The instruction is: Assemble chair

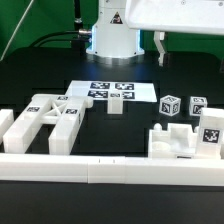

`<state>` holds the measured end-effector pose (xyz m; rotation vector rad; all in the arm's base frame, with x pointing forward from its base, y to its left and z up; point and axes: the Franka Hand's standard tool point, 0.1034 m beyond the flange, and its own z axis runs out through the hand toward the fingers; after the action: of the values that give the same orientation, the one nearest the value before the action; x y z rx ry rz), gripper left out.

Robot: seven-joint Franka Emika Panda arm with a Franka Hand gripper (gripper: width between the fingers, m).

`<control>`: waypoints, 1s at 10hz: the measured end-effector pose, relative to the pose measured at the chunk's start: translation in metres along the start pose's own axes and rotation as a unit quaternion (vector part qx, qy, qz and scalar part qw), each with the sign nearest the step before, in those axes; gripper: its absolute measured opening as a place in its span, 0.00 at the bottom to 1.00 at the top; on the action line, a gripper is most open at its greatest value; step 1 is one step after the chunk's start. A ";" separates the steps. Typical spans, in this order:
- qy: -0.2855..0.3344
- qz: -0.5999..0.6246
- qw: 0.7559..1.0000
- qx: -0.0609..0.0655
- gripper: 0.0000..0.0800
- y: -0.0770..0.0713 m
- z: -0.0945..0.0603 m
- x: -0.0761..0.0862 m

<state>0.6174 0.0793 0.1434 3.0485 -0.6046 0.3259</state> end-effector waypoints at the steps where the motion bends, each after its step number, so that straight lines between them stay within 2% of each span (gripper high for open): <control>1: 0.000 0.000 1.000 0.000 0.81 0.000 0.001 0.000; 2: 0.000 0.000 1.000 0.000 0.81 0.000 0.001 -0.001; 3: 0.013 -0.034 0.999 0.006 0.81 0.000 0.001 -0.005; 4: 0.026 -0.080 0.996 0.015 0.81 0.006 0.002 -0.024; 5: 0.034 -0.132 0.990 0.021 0.81 0.019 0.002 -0.046; 6: 0.029 -0.181 0.983 0.018 0.81 0.040 0.006 -0.062; 8: 0.051 -0.199 0.979 0.014 0.81 0.063 0.022 -0.074; 10: 0.047 -0.213 0.976 0.014 0.81 0.059 0.021 -0.072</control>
Offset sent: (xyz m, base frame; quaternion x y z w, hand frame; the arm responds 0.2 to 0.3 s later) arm -0.0621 -0.0021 -0.0102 -0.0032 0.0581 -0.1923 0.9796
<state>0.5337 0.0505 0.1068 3.0550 0.0638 0.4605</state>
